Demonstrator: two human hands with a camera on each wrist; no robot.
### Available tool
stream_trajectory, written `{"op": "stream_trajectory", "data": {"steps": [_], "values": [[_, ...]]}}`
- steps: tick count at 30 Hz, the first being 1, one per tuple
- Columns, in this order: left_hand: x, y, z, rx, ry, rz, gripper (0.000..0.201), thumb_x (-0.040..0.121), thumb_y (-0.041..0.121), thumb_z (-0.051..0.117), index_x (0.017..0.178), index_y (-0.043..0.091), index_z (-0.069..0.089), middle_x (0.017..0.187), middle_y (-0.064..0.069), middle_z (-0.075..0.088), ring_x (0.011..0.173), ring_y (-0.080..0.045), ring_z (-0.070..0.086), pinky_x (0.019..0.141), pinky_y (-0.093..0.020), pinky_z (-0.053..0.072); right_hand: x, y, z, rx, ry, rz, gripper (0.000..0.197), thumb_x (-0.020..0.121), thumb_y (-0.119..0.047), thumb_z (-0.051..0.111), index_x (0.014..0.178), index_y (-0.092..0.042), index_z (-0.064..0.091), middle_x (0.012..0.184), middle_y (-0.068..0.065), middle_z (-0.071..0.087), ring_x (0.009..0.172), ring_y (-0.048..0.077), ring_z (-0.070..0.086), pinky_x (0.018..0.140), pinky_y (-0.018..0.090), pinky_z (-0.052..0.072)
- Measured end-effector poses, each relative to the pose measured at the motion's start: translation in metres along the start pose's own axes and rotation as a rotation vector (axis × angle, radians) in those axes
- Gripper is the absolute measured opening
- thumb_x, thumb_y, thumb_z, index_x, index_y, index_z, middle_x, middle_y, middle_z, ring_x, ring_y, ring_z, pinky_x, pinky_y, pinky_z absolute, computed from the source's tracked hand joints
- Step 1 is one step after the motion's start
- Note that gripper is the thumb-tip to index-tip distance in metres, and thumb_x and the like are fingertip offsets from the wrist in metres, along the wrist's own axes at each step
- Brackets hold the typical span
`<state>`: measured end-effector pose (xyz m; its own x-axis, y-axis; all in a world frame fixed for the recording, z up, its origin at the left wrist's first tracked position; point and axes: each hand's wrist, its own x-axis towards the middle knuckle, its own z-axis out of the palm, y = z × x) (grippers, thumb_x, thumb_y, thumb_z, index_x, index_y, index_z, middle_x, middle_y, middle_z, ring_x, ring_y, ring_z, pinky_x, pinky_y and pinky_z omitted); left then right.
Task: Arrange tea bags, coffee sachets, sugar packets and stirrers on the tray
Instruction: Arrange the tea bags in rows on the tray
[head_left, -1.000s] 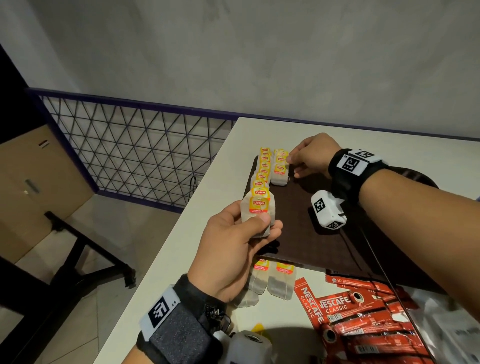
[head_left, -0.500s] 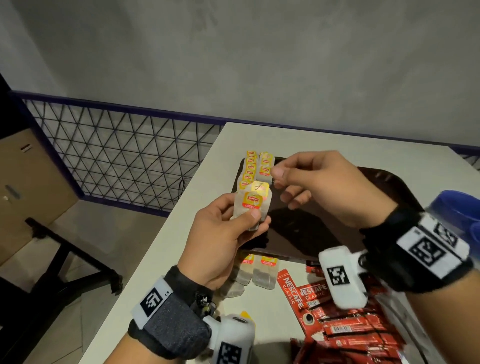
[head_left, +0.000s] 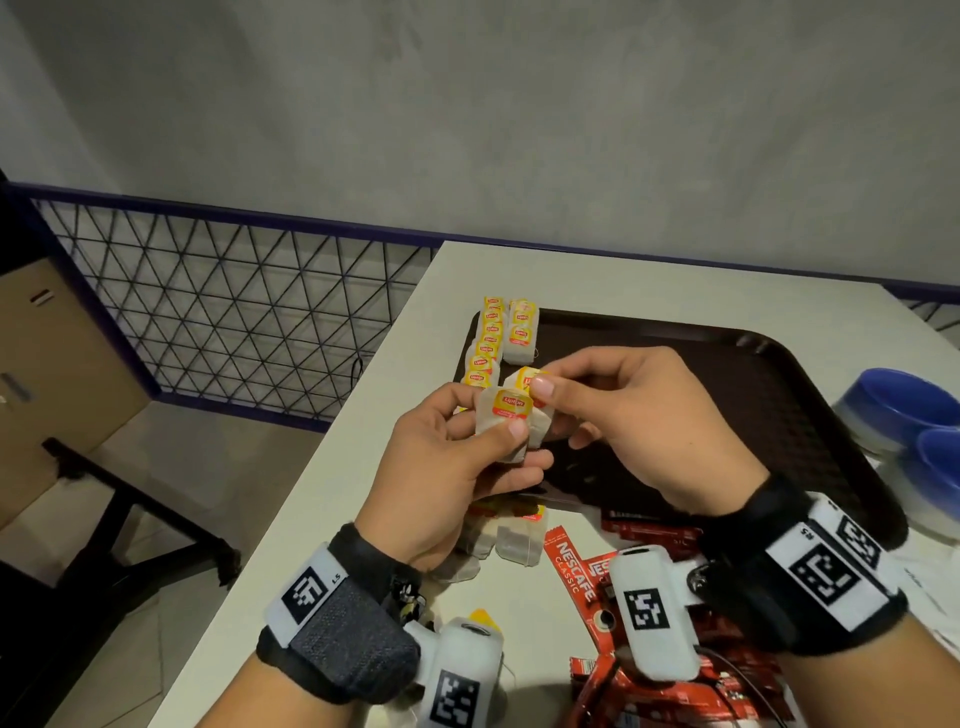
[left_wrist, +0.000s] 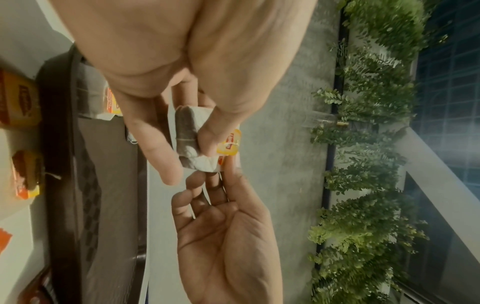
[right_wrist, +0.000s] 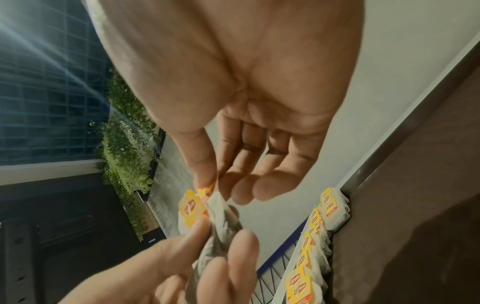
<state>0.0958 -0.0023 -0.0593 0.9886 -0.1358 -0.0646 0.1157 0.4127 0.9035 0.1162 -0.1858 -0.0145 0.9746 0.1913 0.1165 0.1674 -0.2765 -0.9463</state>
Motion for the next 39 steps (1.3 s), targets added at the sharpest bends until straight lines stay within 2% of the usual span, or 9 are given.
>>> {"op": "stream_trajectory", "data": {"steps": [4, 8, 11, 15, 21, 25, 30, 34, 39], "values": [[0.000, 0.002, 0.000, 0.012, 0.003, -0.015, 0.019, 0.094, 0.004, 0.067, 0.112, 0.002, 0.059, 0.101, -0.024, 0.076, 0.082, -0.036, 0.077, 0.063, -0.028, 0.063, 0.000, 0.004, -0.001, 0.090, -0.001, -0.026, 0.019, 0.087, -0.027, 0.078, 0.103, -0.016, 0.080, 0.091, 0.009, 0.080, 0.077, 0.020, 0.075, 0.070, 0.032, 0.059], [0.000, 0.003, 0.000, -0.003, 0.011, 0.001, 0.019, 0.095, 0.004, 0.067, 0.112, 0.001, 0.059, 0.100, -0.024, 0.077, 0.080, -0.033, 0.077, 0.064, -0.027, 0.062, 0.000, 0.007, 0.001, 0.164, 0.019, -0.040, 0.030, 0.085, -0.034, 0.074, 0.106, -0.013, 0.078, 0.093, 0.014, 0.079, 0.079, 0.026, 0.072, 0.070, 0.032, 0.059], [0.000, 0.003, 0.001, -0.008, 0.007, 0.006, 0.019, 0.095, 0.004, 0.066, 0.112, 0.001, 0.060, 0.099, -0.023, 0.077, 0.079, -0.032, 0.077, 0.066, -0.027, 0.063, 0.001, 0.009, 0.001, 0.201, 0.036, -0.041, 0.023, 0.091, -0.026, 0.072, 0.108, -0.011, 0.078, 0.093, 0.016, 0.078, 0.077, 0.023, 0.070, 0.070, 0.033, 0.057], [0.000, 0.003, 0.000, -0.001, 0.003, 0.008, 0.024, 0.094, 0.005, 0.068, 0.116, -0.001, 0.060, 0.100, -0.024, 0.077, 0.080, -0.033, 0.077, 0.067, -0.027, 0.062, 0.001, 0.011, -0.002, 0.172, 0.027, -0.041, 0.014, 0.093, -0.017, 0.074, 0.105, -0.014, 0.079, 0.094, 0.015, 0.078, 0.083, 0.028, 0.073, 0.071, 0.029, 0.058], [0.000, 0.001, 0.000, 0.007, 0.009, 0.018, 0.024, 0.092, 0.006, 0.069, 0.113, 0.001, 0.060, 0.102, -0.024, 0.077, 0.082, -0.034, 0.077, 0.068, -0.028, 0.062, 0.000, 0.011, -0.001, 0.149, 0.040, -0.044, 0.014, 0.090, -0.017, 0.077, 0.104, -0.014, 0.079, 0.092, 0.009, 0.080, 0.081, 0.022, 0.075, 0.071, 0.028, 0.059], [0.000, 0.002, 0.000, -0.004, 0.007, 0.013, 0.021, 0.093, 0.005, 0.068, 0.112, 0.001, 0.061, 0.101, -0.025, 0.077, 0.082, -0.034, 0.077, 0.070, -0.029, 0.063, 0.001, 0.012, -0.002, 0.160, 0.041, -0.035, 0.016, 0.089, -0.017, 0.078, 0.104, -0.013, 0.079, 0.095, 0.008, 0.080, 0.088, 0.026, 0.077, 0.074, 0.031, 0.060], [-0.001, 0.003, 0.001, -0.025, 0.010, 0.004, 0.015, 0.096, 0.004, 0.065, 0.109, -0.001, 0.060, 0.100, -0.026, 0.076, 0.084, -0.036, 0.077, 0.071, -0.031, 0.064, 0.002, 0.014, -0.004, 0.193, 0.037, -0.028, 0.018, 0.087, -0.014, 0.078, 0.105, -0.011, 0.078, 0.097, 0.009, 0.081, 0.092, 0.025, 0.078, 0.075, 0.031, 0.062], [0.000, 0.005, -0.001, -0.015, 0.050, 0.001, 0.007, 0.097, 0.006, 0.065, 0.102, 0.002, 0.062, 0.098, -0.022, 0.076, 0.085, -0.037, 0.077, 0.068, -0.029, 0.063, 0.003, 0.014, -0.007, 0.219, 0.034, -0.034, 0.021, 0.087, -0.015, 0.078, 0.107, -0.010, 0.078, 0.099, 0.009, 0.081, 0.095, 0.029, 0.077, 0.079, 0.035, 0.065], [0.002, 0.005, -0.006, 0.048, 0.089, 0.054, 0.005, 0.097, 0.011, 0.065, 0.093, 0.011, 0.068, 0.101, -0.015, 0.076, 0.089, -0.023, 0.074, 0.069, -0.030, 0.059, 0.003, 0.012, -0.009, 0.319, 0.006, -0.007, 0.022, 0.090, -0.006, 0.073, 0.112, -0.004, 0.076, 0.104, 0.011, 0.080, 0.098, 0.028, 0.078, 0.080, 0.040, 0.065]]}}
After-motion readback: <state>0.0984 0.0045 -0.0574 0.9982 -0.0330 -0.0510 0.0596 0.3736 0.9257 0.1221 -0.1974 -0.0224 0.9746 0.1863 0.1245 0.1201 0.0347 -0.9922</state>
